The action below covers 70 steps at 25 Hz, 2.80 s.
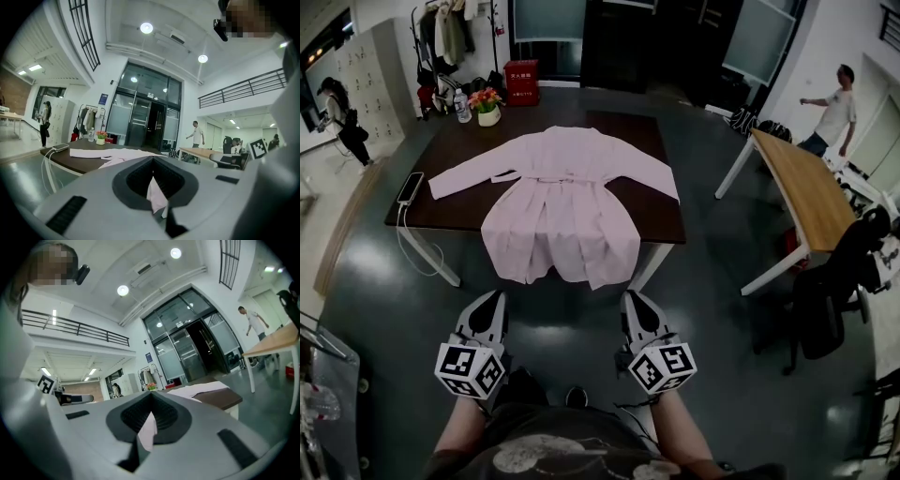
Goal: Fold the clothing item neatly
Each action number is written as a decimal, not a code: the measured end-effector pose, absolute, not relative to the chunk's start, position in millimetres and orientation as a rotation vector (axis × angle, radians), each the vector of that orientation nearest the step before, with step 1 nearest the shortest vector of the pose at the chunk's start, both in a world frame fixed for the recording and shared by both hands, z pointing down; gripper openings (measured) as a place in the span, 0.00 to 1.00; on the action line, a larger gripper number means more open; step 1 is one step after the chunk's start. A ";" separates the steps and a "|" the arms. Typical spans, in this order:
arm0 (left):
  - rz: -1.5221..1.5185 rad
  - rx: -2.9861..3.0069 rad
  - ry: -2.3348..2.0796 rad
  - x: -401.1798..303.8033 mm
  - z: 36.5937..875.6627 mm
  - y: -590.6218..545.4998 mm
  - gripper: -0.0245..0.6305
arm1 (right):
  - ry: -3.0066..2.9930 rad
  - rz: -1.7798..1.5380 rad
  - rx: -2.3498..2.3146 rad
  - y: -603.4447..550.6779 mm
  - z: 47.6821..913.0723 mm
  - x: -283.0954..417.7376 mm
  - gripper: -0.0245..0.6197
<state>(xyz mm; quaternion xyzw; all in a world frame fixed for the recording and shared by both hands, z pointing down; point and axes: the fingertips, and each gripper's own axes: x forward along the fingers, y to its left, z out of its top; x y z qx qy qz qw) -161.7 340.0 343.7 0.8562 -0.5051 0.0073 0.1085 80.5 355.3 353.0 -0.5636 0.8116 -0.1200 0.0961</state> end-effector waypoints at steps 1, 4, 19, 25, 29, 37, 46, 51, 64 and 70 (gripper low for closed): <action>0.023 2.516 -1.493 -163.0 343.9 339.0 0.05 | 2.435 -0.323 -1.678 354.1 354.1 77.1 0.02; 0.036 2.528 -1.494 -166.2 344.4 331.7 0.05 | 2.472 -0.247 -1.725 347.2 355.7 69.7 0.02; 0.079 2.505 -1.422 -257.2 384.3 199.7 0.05 | 2.471 -0.287 -1.829 228.6 380.2 -17.9 0.02; 0.078 2.519 -1.348 -305.5 386.5 124.2 0.05 | 2.454 -0.345 -1.830 144.7 376.5 -85.7 0.02; 0.092 2.514 -1.313 -334.0 386.6 89.7 0.05 | 2.497 -0.358 -1.829 114.3 372.3 -122.6 0.02; 0.124 2.514 -1.303 -336.8 393.4 51.7 0.05 | 2.781 -0.517 -1.662 123.7 405.2 -140.3 0.02; 0.125 2.445 -1.468 -303.5 390.0 20.6 0.05 | 2.731 -0.370 -1.605 39.1 395.9 -121.1 0.02; 0.123 2.381 -1.601 -305.6 392.1 7.8 0.05 | 2.773 -0.370 -1.435 -0.7 396.6 -156.7 0.02; 0.176 2.223 -1.711 -427.8 428.3 -49.0 0.05 | 2.896 -0.512 -1.223 -59.8 406.3 -295.9 0.02; 0.240 2.227 -1.686 -486.8 450.5 -91.2 0.05 | 3.036 -0.505 -1.233 -96.6 437.7 -384.2 0.02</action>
